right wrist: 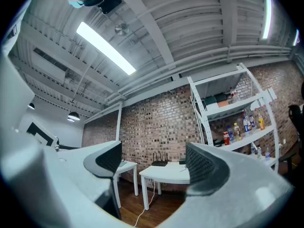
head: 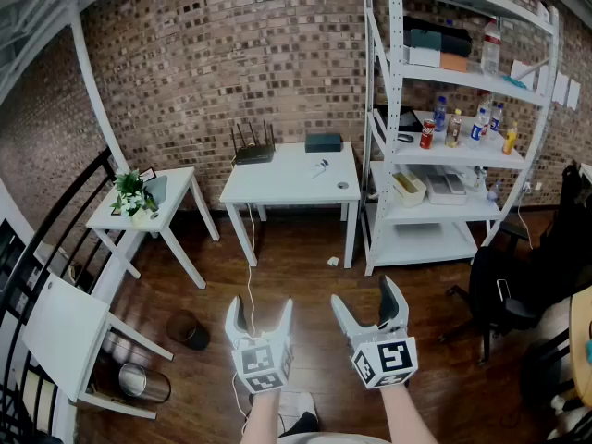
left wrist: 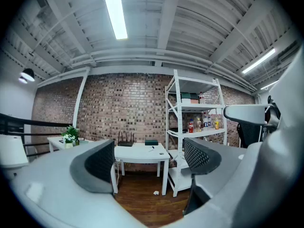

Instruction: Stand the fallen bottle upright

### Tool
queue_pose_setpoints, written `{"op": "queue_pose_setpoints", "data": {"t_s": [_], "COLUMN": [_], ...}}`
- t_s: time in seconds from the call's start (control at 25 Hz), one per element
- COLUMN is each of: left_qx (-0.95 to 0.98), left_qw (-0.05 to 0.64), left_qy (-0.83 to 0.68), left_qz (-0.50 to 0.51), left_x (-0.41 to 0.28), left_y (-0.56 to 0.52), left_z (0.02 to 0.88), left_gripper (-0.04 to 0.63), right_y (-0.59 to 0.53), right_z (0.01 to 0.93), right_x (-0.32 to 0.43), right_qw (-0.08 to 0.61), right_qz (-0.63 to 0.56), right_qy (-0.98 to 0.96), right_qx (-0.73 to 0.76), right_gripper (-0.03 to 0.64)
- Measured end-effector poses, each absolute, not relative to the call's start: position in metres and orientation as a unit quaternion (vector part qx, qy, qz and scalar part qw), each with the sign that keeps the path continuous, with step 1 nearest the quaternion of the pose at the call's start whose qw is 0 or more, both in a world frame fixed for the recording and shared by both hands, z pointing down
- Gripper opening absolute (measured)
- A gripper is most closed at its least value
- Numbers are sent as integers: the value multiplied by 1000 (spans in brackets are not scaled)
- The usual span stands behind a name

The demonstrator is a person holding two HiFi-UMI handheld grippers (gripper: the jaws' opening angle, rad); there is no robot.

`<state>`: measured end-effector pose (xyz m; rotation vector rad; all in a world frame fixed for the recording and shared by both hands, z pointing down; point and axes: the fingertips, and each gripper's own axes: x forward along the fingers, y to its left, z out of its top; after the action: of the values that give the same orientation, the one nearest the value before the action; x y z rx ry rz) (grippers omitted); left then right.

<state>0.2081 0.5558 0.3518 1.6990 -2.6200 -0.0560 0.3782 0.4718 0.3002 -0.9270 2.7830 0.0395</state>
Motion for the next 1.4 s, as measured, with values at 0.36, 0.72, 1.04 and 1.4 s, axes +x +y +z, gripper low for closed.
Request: {"op": "queue_pose_setpoints", "data": {"t_s": [0.36, 0.72, 1.04, 1.4], "left_qx": [549, 541, 500, 506], "left_qw": [-14, 13, -4, -22], "left_qy": [-836, -841, -866, -862], "left_qz": [-5, -11, 5, 0], "left_x": [95, 29, -67, -143], "left_y": [522, 481, 411, 255], "left_z": [344, 384, 370, 353], "left_gripper": [435, 425, 417, 419], "right_y": [428, 383, 299, 135], "right_z": [310, 340, 344, 320], "right_x": [254, 167, 71, 3], "right_qw": [98, 68, 76, 94], "right_qz": [3, 9, -16, -9], "right_qy": [940, 953, 962, 956], "right_qx": [-326, -295, -263, -278], "right_gripper": [313, 313, 313, 313]}}
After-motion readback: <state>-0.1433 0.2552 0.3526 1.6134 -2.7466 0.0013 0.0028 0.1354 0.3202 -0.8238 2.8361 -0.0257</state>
